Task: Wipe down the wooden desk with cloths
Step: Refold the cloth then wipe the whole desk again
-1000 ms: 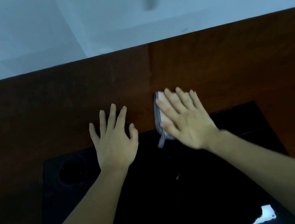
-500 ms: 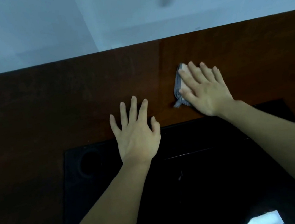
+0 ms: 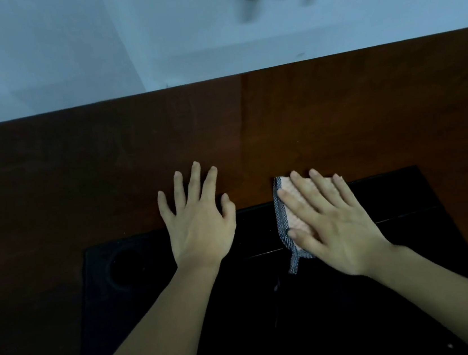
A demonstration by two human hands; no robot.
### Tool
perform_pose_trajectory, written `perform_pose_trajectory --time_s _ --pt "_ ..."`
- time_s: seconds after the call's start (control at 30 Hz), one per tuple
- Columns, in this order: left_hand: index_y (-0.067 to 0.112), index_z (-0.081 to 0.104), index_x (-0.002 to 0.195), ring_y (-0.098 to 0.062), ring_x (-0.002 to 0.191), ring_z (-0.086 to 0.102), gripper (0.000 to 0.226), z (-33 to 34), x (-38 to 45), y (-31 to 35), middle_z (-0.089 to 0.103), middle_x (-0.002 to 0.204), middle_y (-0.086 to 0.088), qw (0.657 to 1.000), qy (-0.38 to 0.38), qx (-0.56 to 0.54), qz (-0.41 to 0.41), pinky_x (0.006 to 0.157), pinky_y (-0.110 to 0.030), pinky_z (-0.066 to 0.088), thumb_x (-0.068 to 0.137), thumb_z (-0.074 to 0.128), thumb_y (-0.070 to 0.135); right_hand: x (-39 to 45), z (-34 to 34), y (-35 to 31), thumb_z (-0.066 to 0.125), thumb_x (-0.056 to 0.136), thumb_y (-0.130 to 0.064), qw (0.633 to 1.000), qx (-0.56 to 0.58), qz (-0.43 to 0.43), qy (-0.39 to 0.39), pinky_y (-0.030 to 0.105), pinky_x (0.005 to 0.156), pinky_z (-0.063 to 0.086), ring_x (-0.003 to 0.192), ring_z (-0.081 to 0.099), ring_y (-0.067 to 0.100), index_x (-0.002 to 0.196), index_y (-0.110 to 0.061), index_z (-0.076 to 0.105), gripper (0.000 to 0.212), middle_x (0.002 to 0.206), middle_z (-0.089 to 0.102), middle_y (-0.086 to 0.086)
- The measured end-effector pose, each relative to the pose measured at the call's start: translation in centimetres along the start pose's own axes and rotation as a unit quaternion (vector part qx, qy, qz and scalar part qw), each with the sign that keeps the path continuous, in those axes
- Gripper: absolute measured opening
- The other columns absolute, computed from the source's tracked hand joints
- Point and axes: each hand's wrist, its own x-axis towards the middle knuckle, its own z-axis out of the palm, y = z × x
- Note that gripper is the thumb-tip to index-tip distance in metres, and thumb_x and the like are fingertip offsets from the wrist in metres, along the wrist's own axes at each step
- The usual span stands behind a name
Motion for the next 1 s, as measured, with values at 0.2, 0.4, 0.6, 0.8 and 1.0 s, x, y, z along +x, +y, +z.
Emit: perform_pose_trajectory --time_s 0.2,0.4,0.6,0.8,1.0 --pt "0.039 0.015 0.16 -0.02 0.157 -0.009 0.057 -0.2 -0.1 -0.1 0.0 0.17 0.01 1.0 -0.01 0.002 -0.007 0.125 -0.053 -0.005 0.106 0.029 0.047 7.1 -2.2 3.9 -0.007 0.089 -0.071 0.996 -0.005 0.09 0.023 0.05 0.124 -0.011 0.155 -0.015 0.026 0.158 -0.042 -0.013 0.075 0.169 -0.015 -0.002" --pt "0.04 0.018 0.159 -0.018 0.157 -0.006 0.056 0.1 -0.1 0.3 0.004 0.17 0.012 1.0 0.0 -0.001 -0.015 0.126 -0.053 -0.004 0.105 0.029 0.049 9.4 -3.2 4.2 0.003 0.101 -0.061 0.993 0.006 0.12 0.007 0.054 0.124 -0.009 0.155 -0.013 0.031 0.16 -0.035 -0.011 0.066 0.17 -0.013 0.002" --pt "0.04 0.021 0.159 -0.016 0.157 -0.004 0.056 -0.1 -0.1 0.4 0.005 0.17 0.012 1.0 0.006 -0.001 -0.019 0.126 -0.051 -0.004 0.105 0.031 0.049 0.8 -0.9 1.8 -0.006 0.095 -0.067 1.0 -0.002 -0.013 -0.012 0.053 0.123 -0.012 0.155 -0.017 0.03 0.159 -0.039 -0.014 0.069 0.169 -0.017 0.0" --pt "0.039 0.022 0.159 -0.016 0.157 -0.005 0.056 -0.3 0.0 0.5 0.005 0.17 0.012 1.0 -0.008 0.0 -0.028 0.126 -0.052 -0.004 0.105 0.035 0.046 0.2 -0.9 4.8 0.002 0.098 -0.071 0.996 -0.01 -0.089 -0.018 0.047 0.122 -0.019 0.152 -0.026 0.022 0.156 -0.046 -0.017 0.066 0.165 -0.026 -0.009" --pt "0.034 0.017 0.161 -0.016 0.156 -0.008 0.061 0.4 0.0 3.9 0.004 0.17 0.01 0.999 0.012 -0.02 -0.035 0.124 -0.052 -0.01 0.105 0.038 0.043 8.5 -3.3 8.0 -0.001 0.094 -0.07 0.999 0.0 0.03 -0.011 0.05 0.123 -0.013 0.155 -0.018 0.027 0.158 -0.042 -0.013 0.071 0.169 -0.018 -0.003"
